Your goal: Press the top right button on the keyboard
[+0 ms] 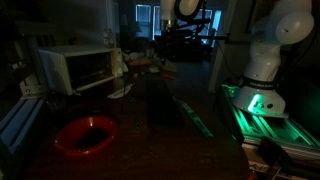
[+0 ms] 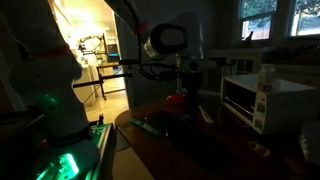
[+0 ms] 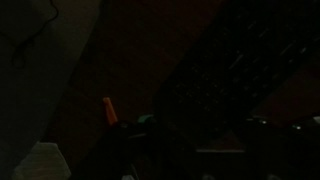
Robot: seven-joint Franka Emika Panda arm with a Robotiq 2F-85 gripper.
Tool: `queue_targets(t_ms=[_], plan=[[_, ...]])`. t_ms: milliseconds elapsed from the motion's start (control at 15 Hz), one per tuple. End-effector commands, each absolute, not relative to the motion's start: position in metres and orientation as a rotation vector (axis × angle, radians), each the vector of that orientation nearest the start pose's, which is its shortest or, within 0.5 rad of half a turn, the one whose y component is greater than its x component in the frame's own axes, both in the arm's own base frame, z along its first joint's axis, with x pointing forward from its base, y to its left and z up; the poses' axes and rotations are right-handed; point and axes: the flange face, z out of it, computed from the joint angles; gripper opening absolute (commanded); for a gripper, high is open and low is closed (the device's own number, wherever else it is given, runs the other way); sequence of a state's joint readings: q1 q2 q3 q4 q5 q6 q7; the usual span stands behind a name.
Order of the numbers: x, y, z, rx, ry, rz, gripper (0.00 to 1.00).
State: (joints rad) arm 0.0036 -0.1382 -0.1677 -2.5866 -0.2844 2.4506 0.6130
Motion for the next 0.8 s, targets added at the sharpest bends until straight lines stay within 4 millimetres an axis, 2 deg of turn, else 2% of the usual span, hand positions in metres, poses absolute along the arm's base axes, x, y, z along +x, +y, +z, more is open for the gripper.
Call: queue_targets(t_ms=[0,67,333,400,733], plan=[[0.399,-0.056,0.332,-3.217,0.766,-0.005,0.97],[0.393,-0.051,0.337,-3.233,0.714,0.029,1.0],[0.373,-0.045,0.349,-3.331,0.448,0.166,1.0],[0.389,-0.045,0.344,-3.304,0.55,0.121,1.0],[0.382,-0.044,0.349,-3.32,0.472,0.144,1.0]])
